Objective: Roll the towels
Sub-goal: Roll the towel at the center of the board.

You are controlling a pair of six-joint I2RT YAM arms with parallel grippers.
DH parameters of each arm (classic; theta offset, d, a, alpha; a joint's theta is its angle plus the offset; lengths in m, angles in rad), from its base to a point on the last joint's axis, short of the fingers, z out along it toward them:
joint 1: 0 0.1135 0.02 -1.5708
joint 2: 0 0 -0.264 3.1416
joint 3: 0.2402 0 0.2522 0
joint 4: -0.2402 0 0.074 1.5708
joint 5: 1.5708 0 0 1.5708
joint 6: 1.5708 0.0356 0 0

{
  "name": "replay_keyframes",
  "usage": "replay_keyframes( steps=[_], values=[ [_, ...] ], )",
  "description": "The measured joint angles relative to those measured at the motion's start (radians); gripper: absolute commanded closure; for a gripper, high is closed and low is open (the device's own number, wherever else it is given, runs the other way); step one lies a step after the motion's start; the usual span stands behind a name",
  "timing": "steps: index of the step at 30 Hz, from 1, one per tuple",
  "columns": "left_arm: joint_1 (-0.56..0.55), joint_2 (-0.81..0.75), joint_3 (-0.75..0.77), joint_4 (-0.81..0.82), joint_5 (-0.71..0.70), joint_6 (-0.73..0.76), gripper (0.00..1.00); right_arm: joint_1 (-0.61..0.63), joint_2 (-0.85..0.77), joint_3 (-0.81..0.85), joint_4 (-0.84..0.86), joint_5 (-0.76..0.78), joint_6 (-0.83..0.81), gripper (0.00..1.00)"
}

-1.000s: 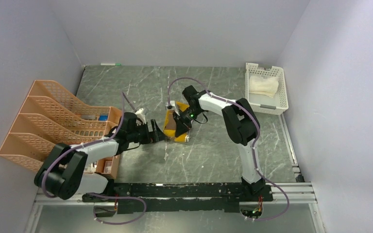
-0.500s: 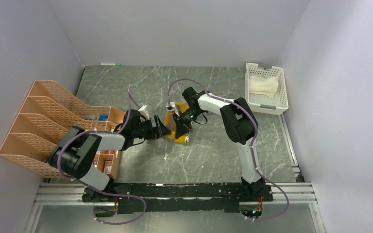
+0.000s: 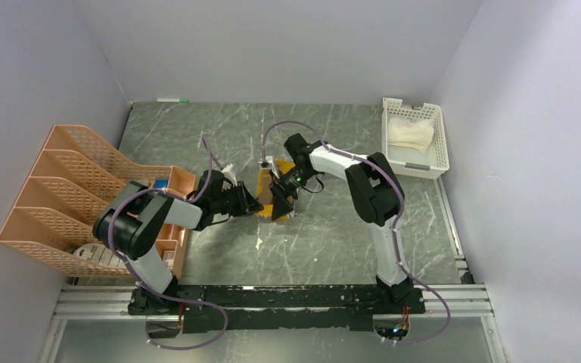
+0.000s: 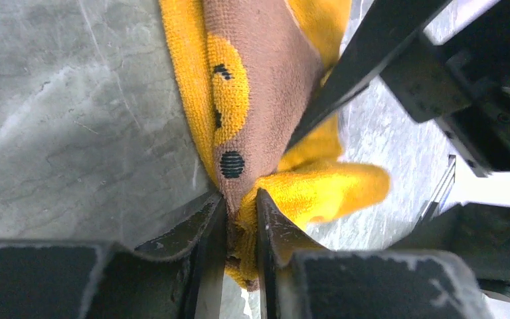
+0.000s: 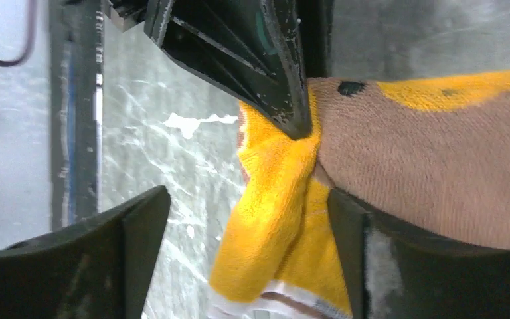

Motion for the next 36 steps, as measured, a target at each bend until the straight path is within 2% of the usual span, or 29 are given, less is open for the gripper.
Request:
replay_keyframes(
  steps=[2, 5, 8, 11, 13, 15, 17, 20, 23, 25, 27, 29, 30, 32, 34, 35, 36],
  values=[
    [0.0, 0.004, 0.0, 0.005, 0.001, -0.002, 0.71, 0.002, -0.035, -0.009, -0.008, -0.013, 0.033, 0.0],
    [0.0, 0.012, 0.004, 0.009, 0.005, -0.006, 0.71, 0.004, -0.124, -0.051, 0.098, 0.124, 0.087, 0.0],
    [0.0, 0.017, 0.015, -0.002, 0.006, -0.006, 0.71, 0.003, -0.28, -0.172, 0.242, 0.293, 0.148, 0.0],
    [0.0, 0.019, 0.029, -0.026, 0.005, -0.001, 0.7, 0.034, -0.553, -0.354, 0.427, 0.536, 0.195, 0.0],
    [0.0, 0.019, 0.04, -0.047, 0.005, 0.003, 0.7, 0.107, -0.736, -0.46, 0.573, 0.709, 0.191, 0.0],
    [0.0, 0.019, 0.048, -0.063, 0.005, 0.008, 0.69, 0.206, -0.853, -0.521, 0.663, 0.807, 0.195, 0.0],
    [0.0, 0.019, 0.055, -0.074, 0.005, 0.011, 0.69, 0.271, -0.866, -0.511, 0.67, 0.856, 0.219, 0.0],
    [0.0, 0.025, 0.066, -0.085, 0.007, 0.013, 0.7, 0.357, -0.766, -0.486, 0.674, 1.029, 0.272, 0.0],
    [0.002, 0.033, 0.076, -0.088, 0.011, 0.013, 0.72, 0.499, -0.697, -0.628, 0.724, 1.262, 0.272, 0.0],
    [0.002, 0.035, 0.079, -0.089, 0.013, 0.013, 0.72, 0.62, -0.69, -0.787, 0.794, 1.423, 0.232, 0.0],
    [0.006, 0.035, 0.079, -0.09, 0.014, 0.013, 0.72, 0.691, -0.707, -0.92, 0.896, 1.543, 0.188, 0.0],
    [0.007, 0.035, 0.079, -0.09, 0.015, 0.012, 0.71, 0.688, -0.74, -1.0, 1.006, 1.647, 0.175, 0.02],
    [0.008, 0.035, 0.079, -0.09, 0.016, 0.012, 0.71, 0.67, -0.766, -1.009, 1.027, 1.682, 0.186, 0.06],
    [0.008, 0.035, 0.079, -0.09, 0.016, 0.012, 0.71, 0.617, -0.809, -0.955, 0.985, 1.665, 0.246, 0.13],
    [0.01, 0.035, 0.079, -0.09, 0.016, 0.012, 0.7, 0.572, -0.81, -0.854, 0.936, 1.608, 0.302, 0.11],
    [0.01, 0.035, 0.079, -0.09, 0.017, 0.012, 0.7, 0.555, -0.799, -0.804, 0.92, 1.58, 0.323, 0.05],
    [0.012, 0.035, 0.079, -0.09, 0.019, 0.012, 0.7, 0.545, -0.785, -0.764, 0.911, 1.553, 0.336, 0.03]
  ],
)
